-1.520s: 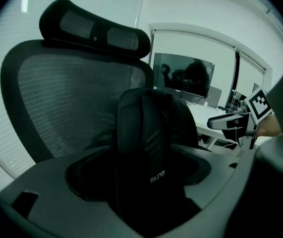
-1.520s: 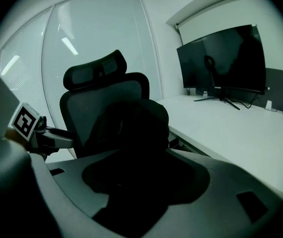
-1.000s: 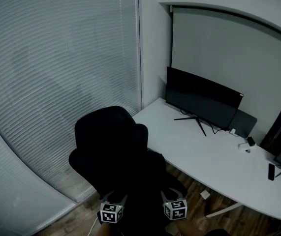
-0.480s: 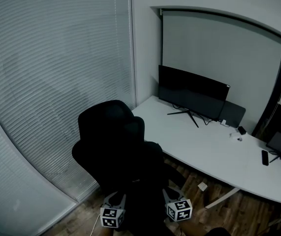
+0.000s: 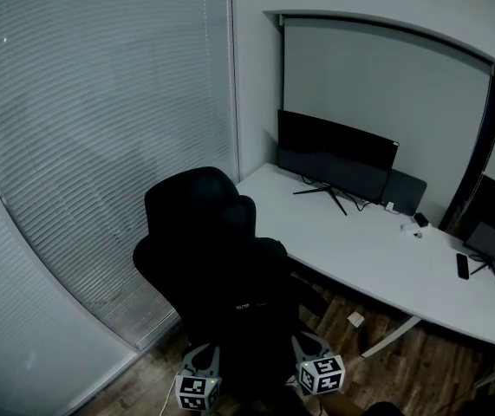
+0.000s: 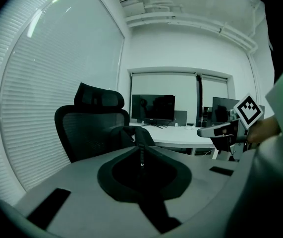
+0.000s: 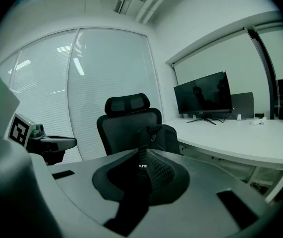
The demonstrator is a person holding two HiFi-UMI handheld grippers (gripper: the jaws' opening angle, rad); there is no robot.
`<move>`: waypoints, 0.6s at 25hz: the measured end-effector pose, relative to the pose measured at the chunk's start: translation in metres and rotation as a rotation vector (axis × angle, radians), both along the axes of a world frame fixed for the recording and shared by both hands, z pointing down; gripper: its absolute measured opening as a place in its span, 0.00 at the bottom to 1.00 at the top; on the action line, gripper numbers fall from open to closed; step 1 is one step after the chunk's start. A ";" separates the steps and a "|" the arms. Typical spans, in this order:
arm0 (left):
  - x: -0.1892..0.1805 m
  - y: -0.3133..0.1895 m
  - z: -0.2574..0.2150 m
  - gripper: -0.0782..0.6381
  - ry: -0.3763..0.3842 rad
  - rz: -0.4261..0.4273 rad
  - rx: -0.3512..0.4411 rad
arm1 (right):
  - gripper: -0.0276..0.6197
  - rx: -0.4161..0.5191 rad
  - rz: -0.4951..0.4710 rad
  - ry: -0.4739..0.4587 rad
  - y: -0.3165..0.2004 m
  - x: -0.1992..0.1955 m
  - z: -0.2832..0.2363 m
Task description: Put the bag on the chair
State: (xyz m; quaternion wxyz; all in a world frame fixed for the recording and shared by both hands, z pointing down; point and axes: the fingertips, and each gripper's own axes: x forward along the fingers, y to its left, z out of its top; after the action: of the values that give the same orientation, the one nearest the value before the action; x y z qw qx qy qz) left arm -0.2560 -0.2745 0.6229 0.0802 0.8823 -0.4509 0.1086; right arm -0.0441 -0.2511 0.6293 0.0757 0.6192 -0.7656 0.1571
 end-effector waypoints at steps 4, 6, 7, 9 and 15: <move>0.002 0.019 -0.001 0.15 0.008 0.033 -0.025 | 0.15 -0.010 0.015 0.011 0.012 -0.002 0.003; 0.004 0.026 -0.008 0.14 0.020 0.039 -0.020 | 0.15 -0.014 0.011 0.010 0.018 -0.004 0.002; 0.004 0.030 -0.013 0.14 0.027 0.038 -0.011 | 0.15 -0.015 0.007 0.010 0.022 -0.005 0.001; 0.003 0.035 -0.015 0.14 0.040 0.030 -0.001 | 0.15 -0.013 0.002 0.010 0.030 -0.008 -0.002; -0.004 0.039 -0.010 0.14 0.068 0.021 0.016 | 0.14 -0.016 0.001 0.022 0.034 -0.011 -0.001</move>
State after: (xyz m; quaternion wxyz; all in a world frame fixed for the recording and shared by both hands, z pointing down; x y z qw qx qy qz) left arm -0.2596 -0.2355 0.6128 0.0870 0.8908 -0.4395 0.0757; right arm -0.0554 -0.2169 0.6286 0.0892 0.6207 -0.7631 0.1564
